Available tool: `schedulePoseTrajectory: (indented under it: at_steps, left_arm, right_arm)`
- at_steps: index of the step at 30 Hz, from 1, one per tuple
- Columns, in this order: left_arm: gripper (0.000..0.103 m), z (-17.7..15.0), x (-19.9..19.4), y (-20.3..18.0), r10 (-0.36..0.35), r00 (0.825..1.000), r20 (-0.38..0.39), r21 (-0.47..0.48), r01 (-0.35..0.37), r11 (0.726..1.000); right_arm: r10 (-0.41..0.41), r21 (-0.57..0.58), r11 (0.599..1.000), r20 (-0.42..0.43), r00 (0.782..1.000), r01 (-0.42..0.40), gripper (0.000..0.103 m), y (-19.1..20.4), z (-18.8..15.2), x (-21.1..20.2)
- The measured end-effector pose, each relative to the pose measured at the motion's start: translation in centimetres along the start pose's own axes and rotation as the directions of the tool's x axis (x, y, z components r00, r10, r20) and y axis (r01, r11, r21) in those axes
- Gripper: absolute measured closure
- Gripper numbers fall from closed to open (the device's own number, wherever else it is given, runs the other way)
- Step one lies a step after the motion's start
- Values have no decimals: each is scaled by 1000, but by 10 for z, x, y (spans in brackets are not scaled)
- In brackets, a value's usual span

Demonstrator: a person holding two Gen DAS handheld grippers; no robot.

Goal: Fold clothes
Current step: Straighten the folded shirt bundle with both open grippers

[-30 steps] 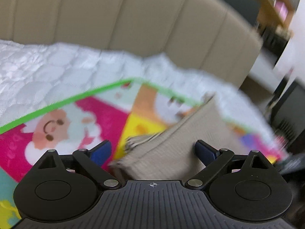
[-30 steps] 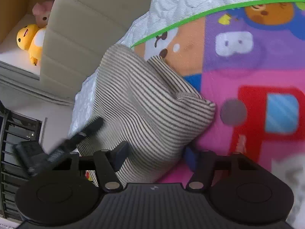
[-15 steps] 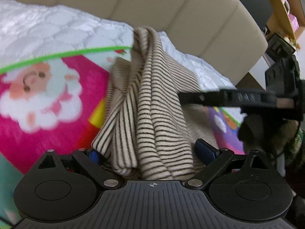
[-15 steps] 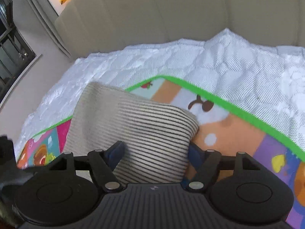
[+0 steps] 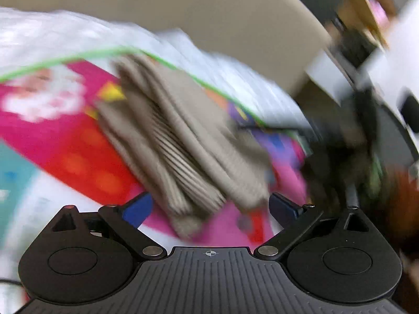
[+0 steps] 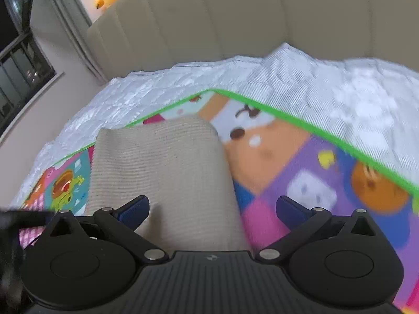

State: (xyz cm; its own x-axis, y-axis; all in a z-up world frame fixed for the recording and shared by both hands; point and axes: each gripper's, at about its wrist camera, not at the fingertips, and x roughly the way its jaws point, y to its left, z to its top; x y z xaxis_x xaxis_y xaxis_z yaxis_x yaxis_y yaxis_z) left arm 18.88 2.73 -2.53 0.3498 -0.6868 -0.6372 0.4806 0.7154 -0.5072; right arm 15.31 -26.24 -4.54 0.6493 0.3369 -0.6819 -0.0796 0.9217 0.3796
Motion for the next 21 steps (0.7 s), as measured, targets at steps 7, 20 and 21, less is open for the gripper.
schedulePoseTrajectory:
  at_steps: [7,20,21]
  left_arm:
    - [3,22,28,16,101,991,84,-248,-77,966]
    - [16,10,24,33,190,978,82,-136,-178,975]
    - [16,10,24,33,186,979,83,-126,-175,976]
  right_arm:
    - [76,245,967,1,997,-73,0,-18,-38,2]
    - [-124,-253,957,95,988,144,6,70,-33,15]
    - [-137,-278,947,109,985,163,5,73,-34,11]
